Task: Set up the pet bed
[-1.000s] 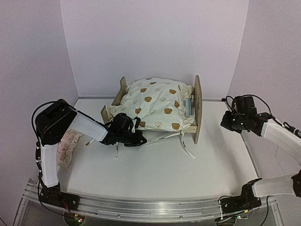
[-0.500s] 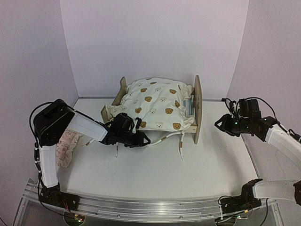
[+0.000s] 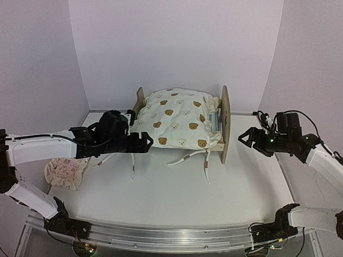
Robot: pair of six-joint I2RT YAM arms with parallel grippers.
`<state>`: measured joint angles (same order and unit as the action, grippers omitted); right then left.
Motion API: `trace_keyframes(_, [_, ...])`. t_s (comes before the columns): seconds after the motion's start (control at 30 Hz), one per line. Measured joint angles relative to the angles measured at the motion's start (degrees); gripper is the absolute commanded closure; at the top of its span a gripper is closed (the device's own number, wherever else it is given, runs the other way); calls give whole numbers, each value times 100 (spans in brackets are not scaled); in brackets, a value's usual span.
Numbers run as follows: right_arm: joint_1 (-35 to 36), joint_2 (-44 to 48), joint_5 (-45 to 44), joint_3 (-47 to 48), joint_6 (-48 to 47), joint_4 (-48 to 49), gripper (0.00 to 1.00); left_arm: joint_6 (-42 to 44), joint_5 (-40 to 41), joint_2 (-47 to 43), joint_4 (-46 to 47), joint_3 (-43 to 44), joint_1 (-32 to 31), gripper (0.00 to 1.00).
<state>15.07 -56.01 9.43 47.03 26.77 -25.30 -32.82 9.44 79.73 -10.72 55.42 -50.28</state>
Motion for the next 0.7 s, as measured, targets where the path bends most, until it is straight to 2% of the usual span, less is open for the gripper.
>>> trace_keyframes(0.13, [0, 18, 98, 0, 10, -8, 2, -109, 870, -574, -885, -4, 174, 5])
trace_keyframes(0.33, [0, 34, 205, 0, 10, -8, 2, -616, 1835, -733, -2218, -45, 706, 3])
trace_keyframes(0.53, [0, 71, 316, 0, 23, -10, 2, -664, 1961, -1312, -2702, -355, 1636, 1])
trace_keyframes(0.7, [0, 80, 391, -2, 10, -10, 2, -425, 2071, -1301, -3275, -156, 2296, 1])
